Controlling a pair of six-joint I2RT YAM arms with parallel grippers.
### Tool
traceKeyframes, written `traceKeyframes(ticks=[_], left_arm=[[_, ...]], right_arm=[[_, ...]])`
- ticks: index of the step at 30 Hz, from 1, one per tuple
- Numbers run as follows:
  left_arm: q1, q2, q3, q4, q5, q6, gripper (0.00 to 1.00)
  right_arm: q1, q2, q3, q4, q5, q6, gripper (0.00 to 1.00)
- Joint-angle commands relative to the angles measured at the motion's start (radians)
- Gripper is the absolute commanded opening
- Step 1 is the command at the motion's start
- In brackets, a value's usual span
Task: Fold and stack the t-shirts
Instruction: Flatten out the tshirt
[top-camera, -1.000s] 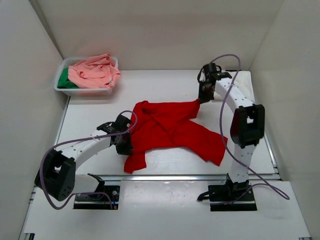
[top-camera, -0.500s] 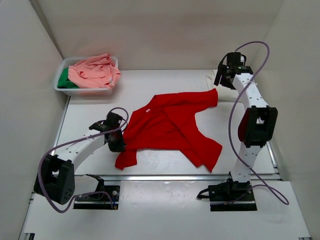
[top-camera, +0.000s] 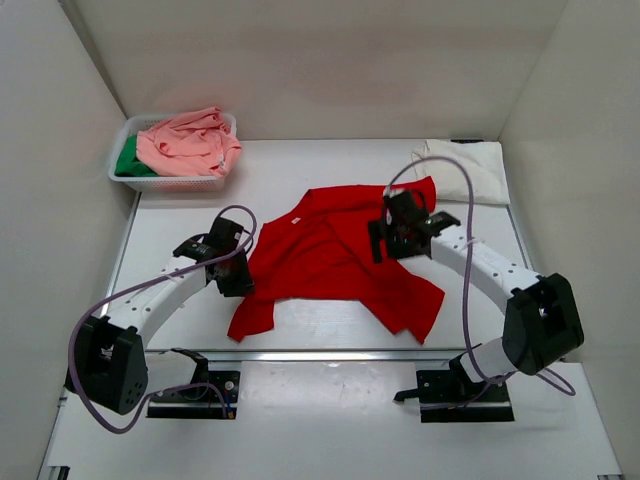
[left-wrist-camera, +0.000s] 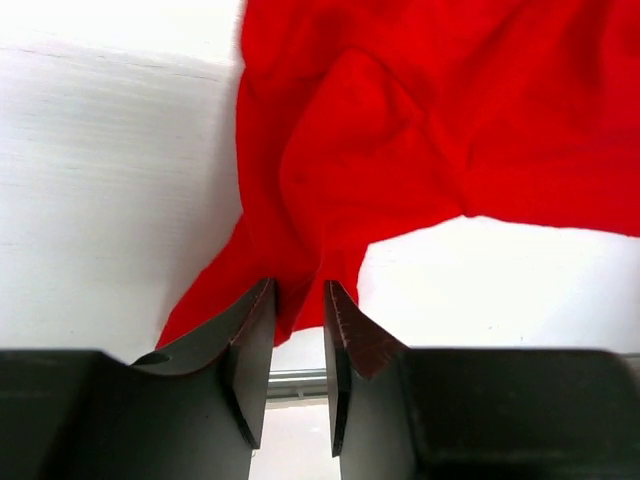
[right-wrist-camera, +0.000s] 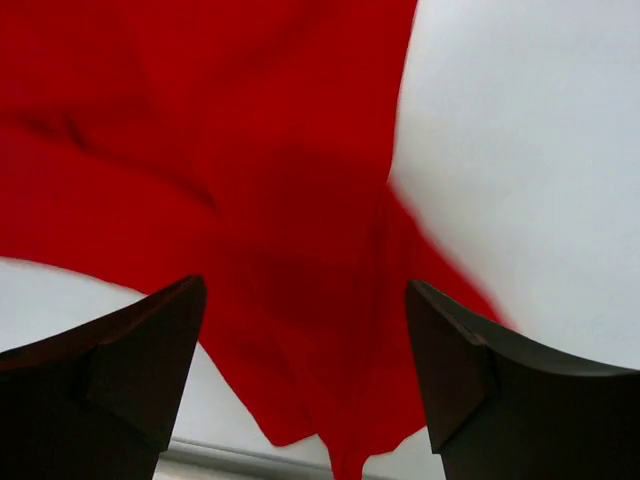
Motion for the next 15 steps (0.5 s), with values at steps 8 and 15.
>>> traceKeyframes(ticks=[8, 15], left_arm=[[-0.01, -0.005, -0.052, 0.018, 0.013, -0.001, 0.37], [-0.021, -0.003, -0.035, 0.014, -0.007, -0.007, 0.0]], right_arm=[[-0.052, -0.089, -0.299, 0.03, -0.149, 0.082, 0.22], [-0.123, -0.109, -0.1, -0.072, -0.141, 0.028, 0.0]])
